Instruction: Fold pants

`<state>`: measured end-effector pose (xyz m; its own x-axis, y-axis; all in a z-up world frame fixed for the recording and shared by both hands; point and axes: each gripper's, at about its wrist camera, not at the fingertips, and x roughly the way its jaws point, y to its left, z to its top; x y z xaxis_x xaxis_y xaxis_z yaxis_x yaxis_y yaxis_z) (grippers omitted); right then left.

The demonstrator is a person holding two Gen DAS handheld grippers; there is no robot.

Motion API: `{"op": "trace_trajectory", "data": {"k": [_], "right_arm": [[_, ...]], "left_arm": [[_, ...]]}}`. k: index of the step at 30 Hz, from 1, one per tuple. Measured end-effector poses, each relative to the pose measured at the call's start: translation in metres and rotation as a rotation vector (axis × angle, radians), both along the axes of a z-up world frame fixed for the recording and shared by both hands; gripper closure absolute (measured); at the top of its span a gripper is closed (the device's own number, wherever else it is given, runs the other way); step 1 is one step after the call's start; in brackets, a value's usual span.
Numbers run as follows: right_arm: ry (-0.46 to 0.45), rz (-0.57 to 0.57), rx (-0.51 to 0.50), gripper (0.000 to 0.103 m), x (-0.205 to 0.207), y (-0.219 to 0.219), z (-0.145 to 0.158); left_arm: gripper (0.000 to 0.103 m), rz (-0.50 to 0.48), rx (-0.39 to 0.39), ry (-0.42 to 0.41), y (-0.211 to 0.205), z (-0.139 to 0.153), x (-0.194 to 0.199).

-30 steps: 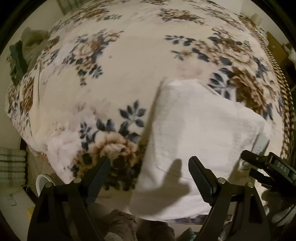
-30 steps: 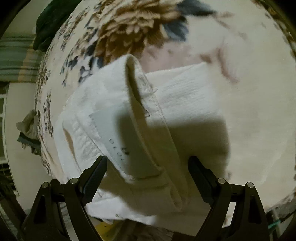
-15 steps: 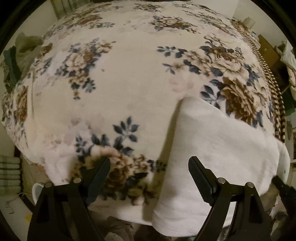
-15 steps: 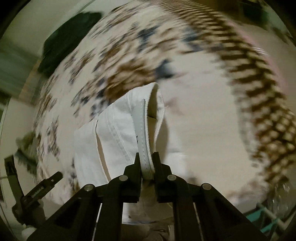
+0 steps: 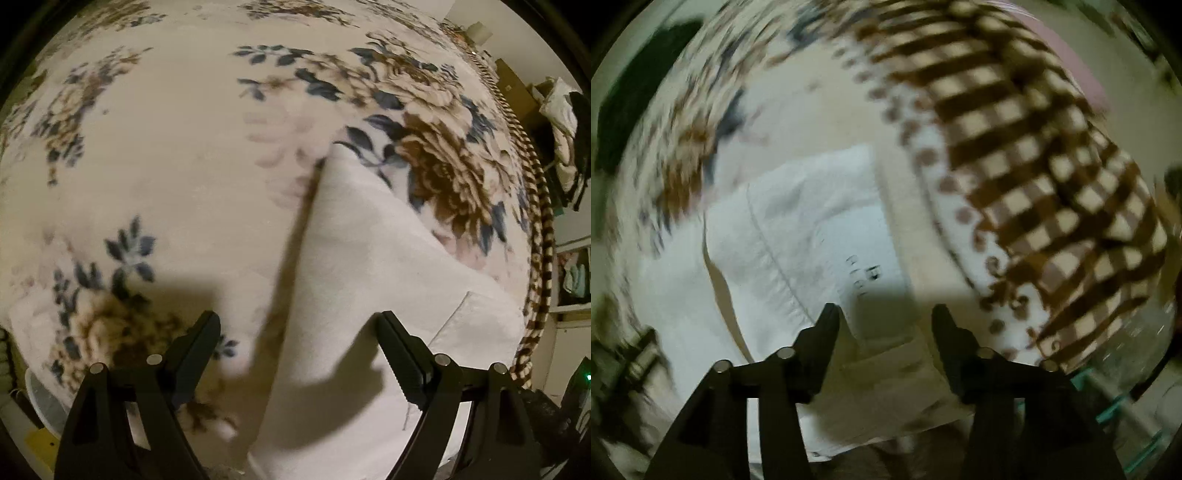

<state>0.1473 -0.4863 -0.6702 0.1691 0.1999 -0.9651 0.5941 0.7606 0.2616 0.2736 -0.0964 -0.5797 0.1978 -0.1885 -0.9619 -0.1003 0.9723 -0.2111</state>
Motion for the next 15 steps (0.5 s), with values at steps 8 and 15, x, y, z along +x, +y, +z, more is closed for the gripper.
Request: {"op": "trace_trajectory", "data": {"k": [8,15], "right_arm": [[0.040,-0.207,0.293,0.035,-0.060,-0.004,-0.026],[-0.038,-0.243,0.491,0.035,-0.073,0.053,-0.061]], "left_arm": [[0.017,0.021,-0.165,0.056,0.003,-0.020,0.004],[0.017,0.017,-0.256,0.118,0.011,-0.028,-0.019]]}}
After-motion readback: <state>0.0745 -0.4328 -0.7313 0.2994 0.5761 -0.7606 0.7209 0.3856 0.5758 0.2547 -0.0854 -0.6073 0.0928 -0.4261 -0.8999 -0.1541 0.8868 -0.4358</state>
